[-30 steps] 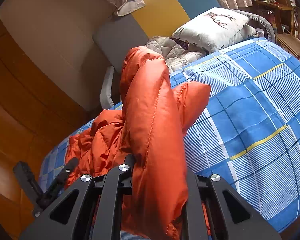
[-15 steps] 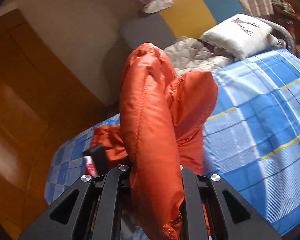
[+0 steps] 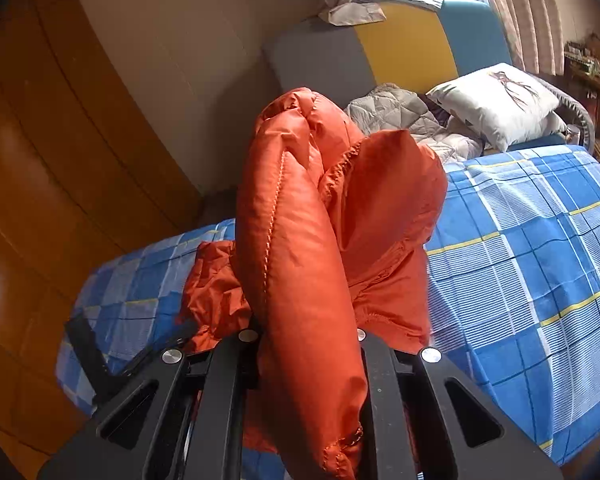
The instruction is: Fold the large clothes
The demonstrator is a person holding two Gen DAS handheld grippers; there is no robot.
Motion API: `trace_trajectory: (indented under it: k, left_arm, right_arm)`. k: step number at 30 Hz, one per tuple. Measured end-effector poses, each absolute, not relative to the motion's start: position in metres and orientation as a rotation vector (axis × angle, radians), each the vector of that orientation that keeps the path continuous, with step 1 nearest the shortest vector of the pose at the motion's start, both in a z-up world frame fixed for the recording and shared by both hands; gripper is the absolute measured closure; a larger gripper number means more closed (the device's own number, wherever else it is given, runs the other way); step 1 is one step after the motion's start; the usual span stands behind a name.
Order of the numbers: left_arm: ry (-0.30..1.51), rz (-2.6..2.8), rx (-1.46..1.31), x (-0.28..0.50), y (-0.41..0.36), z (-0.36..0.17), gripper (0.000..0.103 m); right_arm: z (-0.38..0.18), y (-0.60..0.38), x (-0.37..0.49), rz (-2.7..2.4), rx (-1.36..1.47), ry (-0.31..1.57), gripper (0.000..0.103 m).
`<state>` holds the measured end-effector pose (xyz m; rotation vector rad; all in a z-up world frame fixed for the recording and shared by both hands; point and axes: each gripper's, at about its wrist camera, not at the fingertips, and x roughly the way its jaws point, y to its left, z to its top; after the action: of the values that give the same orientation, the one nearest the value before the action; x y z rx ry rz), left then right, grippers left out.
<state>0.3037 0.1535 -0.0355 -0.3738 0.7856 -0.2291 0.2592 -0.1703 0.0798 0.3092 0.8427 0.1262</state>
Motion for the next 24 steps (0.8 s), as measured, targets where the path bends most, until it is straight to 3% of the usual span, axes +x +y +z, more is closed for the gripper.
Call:
trace_trajectory:
  k: [8, 24]
  left_arm:
    - [0.853, -0.303, -0.404, 0.298, 0.162, -0.065, 0.07]
    - [0.858, -0.344, -0.504, 0.291, 0.18, -0.065, 0.073]
  right_arm:
    - [0.057, -0.107, 0.267, 0.161, 0.304, 0.865, 0.091]
    - [-0.035, -0.028, 0.288, 0.273, 0.315, 0.982, 0.091]
